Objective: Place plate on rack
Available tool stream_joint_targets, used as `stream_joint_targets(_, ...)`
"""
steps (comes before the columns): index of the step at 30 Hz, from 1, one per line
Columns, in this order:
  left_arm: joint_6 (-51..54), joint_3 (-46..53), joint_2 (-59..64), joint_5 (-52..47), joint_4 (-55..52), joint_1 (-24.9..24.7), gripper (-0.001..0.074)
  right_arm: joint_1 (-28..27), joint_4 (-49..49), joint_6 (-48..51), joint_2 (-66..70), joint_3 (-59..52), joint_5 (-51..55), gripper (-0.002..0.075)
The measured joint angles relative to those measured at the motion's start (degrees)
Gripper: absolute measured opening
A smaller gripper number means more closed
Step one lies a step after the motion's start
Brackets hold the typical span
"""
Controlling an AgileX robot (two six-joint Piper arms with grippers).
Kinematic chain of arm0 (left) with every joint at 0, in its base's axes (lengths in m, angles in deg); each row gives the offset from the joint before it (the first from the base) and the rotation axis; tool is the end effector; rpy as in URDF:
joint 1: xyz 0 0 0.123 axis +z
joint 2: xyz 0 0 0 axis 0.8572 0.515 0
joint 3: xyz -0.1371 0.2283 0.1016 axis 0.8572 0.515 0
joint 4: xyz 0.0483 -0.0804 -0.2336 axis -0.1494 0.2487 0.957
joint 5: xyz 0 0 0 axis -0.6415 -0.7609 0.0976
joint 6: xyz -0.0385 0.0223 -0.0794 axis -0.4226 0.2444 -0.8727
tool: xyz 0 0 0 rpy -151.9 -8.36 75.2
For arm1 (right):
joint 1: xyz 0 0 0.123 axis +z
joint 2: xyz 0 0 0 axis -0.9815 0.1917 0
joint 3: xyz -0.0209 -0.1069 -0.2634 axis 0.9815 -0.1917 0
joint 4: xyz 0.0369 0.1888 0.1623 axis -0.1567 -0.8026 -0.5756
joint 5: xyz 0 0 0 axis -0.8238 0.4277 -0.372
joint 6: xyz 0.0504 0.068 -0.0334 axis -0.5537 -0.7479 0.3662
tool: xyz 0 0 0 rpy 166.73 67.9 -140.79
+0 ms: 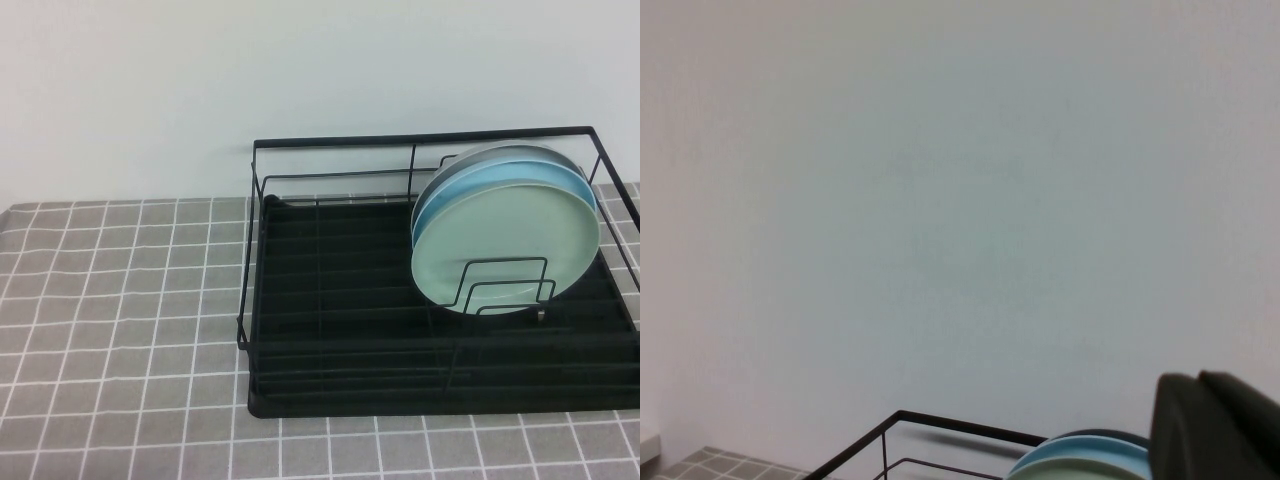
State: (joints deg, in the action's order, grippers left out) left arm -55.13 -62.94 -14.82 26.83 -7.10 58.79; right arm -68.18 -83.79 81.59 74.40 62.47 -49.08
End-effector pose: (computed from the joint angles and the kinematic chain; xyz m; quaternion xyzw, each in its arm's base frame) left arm 0.0533 -0.0062 0.1750 -0.0184 0.7812 -0.0596 0.6212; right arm 0.0212 0.0208 0.3011 -0.1109 0.5915 0.1523 0.7840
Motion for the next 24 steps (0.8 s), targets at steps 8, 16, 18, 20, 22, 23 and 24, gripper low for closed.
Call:
stream_joint_targets(8,-0.78,-0.01,0.12,0.67,0.27,0.00,0.0000,0.00,-0.17,0.00,0.00,0.00,0.46,-0.0003)
stream_joint_targets(16,-0.78,-0.01,0.12,0.54,1.22,0.00,0.0000,0.00,-0.17,0.00,0.00,0.00,0.46,-0.0003)
stream_joint_targets(18,-0.78,-0.01,0.12,0.54,1.22,0.00,0.0000,0.00,-0.17,0.00,0.00,0.00,0.46,-0.0003)
stream_joint_targets(20,-0.78,-0.01,0.12,0.54,1.22,0.00,0.0000,0.00,-0.17,0.00,0.00,0.00,0.46,-0.0003)
stream_joint_targets(22,-0.78,-0.01,0.12,0.54,1.22,0.00,0.0000,0.00,-0.17,0.00,0.00,0.00,0.46,-0.0003)
stream_joint_targets(23,-0.78,-0.01,0.12,0.54,1.22,0.00,0.0000,0.00,-0.17,0.00,0.00,0.00,0.46,-0.0003)
stream_joint_targets(24,-0.78,-0.01,0.12,0.54,1.22,0.00,0.0000,0.00,-0.17,0.00,0.00,0.00,0.46,-0.0003)
